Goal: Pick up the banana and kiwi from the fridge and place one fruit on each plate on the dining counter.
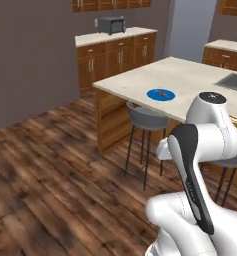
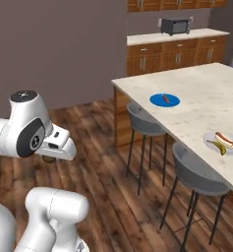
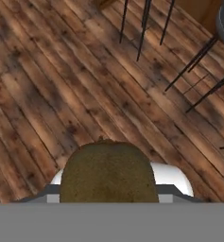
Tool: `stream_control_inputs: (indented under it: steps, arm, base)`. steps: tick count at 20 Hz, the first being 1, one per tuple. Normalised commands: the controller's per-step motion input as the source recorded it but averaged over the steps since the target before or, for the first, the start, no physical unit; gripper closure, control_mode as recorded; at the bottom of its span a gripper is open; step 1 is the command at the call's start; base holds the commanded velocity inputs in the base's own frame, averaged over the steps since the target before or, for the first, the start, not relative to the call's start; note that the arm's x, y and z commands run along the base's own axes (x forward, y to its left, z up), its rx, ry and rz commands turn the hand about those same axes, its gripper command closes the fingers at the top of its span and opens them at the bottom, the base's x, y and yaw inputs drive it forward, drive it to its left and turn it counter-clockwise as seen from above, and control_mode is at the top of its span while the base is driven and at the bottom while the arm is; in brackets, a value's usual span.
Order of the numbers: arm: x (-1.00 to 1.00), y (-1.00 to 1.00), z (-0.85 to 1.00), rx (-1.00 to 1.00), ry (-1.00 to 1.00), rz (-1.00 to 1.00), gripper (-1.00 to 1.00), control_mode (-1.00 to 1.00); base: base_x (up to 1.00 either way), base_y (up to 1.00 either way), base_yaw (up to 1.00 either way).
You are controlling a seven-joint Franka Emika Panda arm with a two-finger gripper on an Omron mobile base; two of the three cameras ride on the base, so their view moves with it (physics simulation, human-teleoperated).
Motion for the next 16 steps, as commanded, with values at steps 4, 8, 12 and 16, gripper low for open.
stream_control_inputs:
  steps: [4,8,12,16]
  arm:
    - [0.0,0.0,0.0,0.0,0.0,0.0,1.0,1.0]
    - [0.0,0.0,0.0,0.0,0.0,0.0,1.0,1.0]
    - [0.0,0.0,0.0,0.0,0.0,0.0,1.0,1.0]
    - [0.0,0.0,0.0,0.0,0.0,0.0,1.0,1.0]
  base:
    - [0.86,0.26,-0.6]
    - [0.7,0.23,-0.66]
    - [0.7,0.56,-0.67]
    - [0.64,0.9,-0.58]
